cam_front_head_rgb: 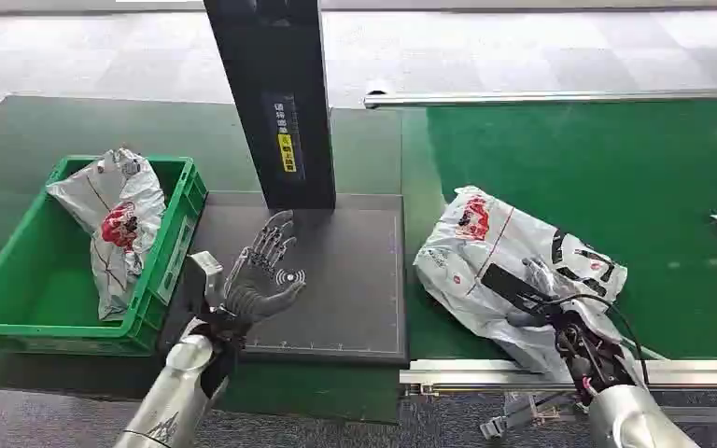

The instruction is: Moved the parcel from conveyor to table for the left to box.

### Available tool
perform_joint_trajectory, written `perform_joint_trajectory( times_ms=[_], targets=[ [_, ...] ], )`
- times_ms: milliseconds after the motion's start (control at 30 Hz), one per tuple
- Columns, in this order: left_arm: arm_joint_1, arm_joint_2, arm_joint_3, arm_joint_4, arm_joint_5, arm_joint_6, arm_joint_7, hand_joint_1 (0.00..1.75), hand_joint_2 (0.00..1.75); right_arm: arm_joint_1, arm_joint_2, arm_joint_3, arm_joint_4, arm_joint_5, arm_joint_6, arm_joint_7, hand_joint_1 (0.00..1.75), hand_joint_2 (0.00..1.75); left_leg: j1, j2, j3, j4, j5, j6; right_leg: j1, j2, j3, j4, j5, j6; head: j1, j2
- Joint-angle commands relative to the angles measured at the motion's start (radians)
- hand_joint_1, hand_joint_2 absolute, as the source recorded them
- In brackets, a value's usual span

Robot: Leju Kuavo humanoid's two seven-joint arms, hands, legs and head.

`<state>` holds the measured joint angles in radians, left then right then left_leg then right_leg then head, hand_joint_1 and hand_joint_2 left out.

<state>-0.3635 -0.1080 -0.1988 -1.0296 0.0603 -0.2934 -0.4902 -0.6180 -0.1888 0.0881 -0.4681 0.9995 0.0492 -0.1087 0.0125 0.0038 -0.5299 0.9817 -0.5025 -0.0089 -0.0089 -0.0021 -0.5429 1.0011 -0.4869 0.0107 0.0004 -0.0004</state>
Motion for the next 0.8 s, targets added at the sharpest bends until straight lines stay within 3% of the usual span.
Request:
perform_joint_trajectory(
  times_ms=[33, 100, 133, 167, 300, 367, 467, 800],
  targets=[
    [-0.005, 0.009, 0.014, 0.022, -0.009, 0.010, 0.008, 0.00, 1.75, -0.045, -0.018, 0.069, 0.101, 0.031, 0.076, 0.037, 0.00, 1.75, -0.001, 0.000, -0.001, -0.001, 0.001, 0.001, -0.001, 0.001, -0.002, 0.000, 0.002, 0.000, 0.000, 0.000],
    [-0.009, 0.005, 0.016, 0.025, -0.010, 0.013, 0.012, 0.00, 1.75, -0.043, -0.030, 0.090, 0.118, 0.044, 0.133, 0.058, 0.00, 1.75, 0.000, 0.000, 0.000, 0.000, 0.000, 0.000, 0.000, 0.000, 0.000, 0.000, 0.000, 0.000, 0.000, 0.000],
    [-0.013, 0.003, 0.017, 0.027, -0.009, 0.015, 0.017, 0.00, 1.75, -0.046, -0.029, 0.095, 0.126, 0.047, 0.148, 0.071, 1.17, 1.75, 0.000, -0.001, -0.001, -0.001, 0.001, 0.001, 0.000, 0.000, -0.001, -0.001, 0.001, 0.000, 0.000, 0.000],
    [-0.013, 0.001, 0.019, 0.025, -0.009, 0.018, 0.017, 0.00, 1.75, -0.043, -0.029, 0.096, 0.119, 0.048, 0.139, 0.071, 1.75, 1.75, 0.000, -0.001, -0.001, -0.001, 0.001, 0.000, 0.000, -0.001, 0.000, -0.001, 0.001, 0.000, 0.000, 0.000],
    [0.017, 0.005, 0.023, -0.043, -0.044, 0.060, 0.029, 0.00, 1.75, -0.032, -0.019, 0.091, 0.080, 0.037, 0.081, 0.064, 1.75, 1.75, 0.000, 0.000, 0.000, 0.000, 0.001, 0.000, 0.000, -0.001, 0.000, -0.001, 0.000, 0.000, -0.001, 0.000],
    [0.060, 0.009, 0.029, -0.114, -0.082, 0.112, 0.029, 0.00, 1.75, 0.017, 0.027, -0.016, -0.083, -0.084, -0.230, -0.162, 1.75, 1.75, 0.000, 0.000, 0.000, -0.001, 0.001, 0.001, 0.000, -0.001, 0.001, -0.002, 0.001, 0.000, 0.000, 0.000],
    [0.073, 0.009, 0.033, -0.123, -0.086, 0.115, 0.041, 0.00, 1.75, 0.106, 0.031, -0.024, -0.339, -0.138, -0.223, -0.135, 1.75, 1.75, 0.000, 0.002, 0.000, 0.000, 0.000, 0.000, 0.000, 0.001, 0.001, -0.001, 0.001, 0.000, 0.000, 0.000],
    [0.016, 0.013, 0.018, -0.046, -0.073, 0.121, 0.008, 0.00, 1.75, 0.231, 0.044, -0.042, -0.549, -0.257, -0.314, -0.258, 1.75, 1.75, 0.000, -0.001, -0.002, 0.000, 0.001, 0.000, 0.000, -0.001, -0.002, 0.000, 0.001, 0.000, -0.001, 0.000]
  ],
)
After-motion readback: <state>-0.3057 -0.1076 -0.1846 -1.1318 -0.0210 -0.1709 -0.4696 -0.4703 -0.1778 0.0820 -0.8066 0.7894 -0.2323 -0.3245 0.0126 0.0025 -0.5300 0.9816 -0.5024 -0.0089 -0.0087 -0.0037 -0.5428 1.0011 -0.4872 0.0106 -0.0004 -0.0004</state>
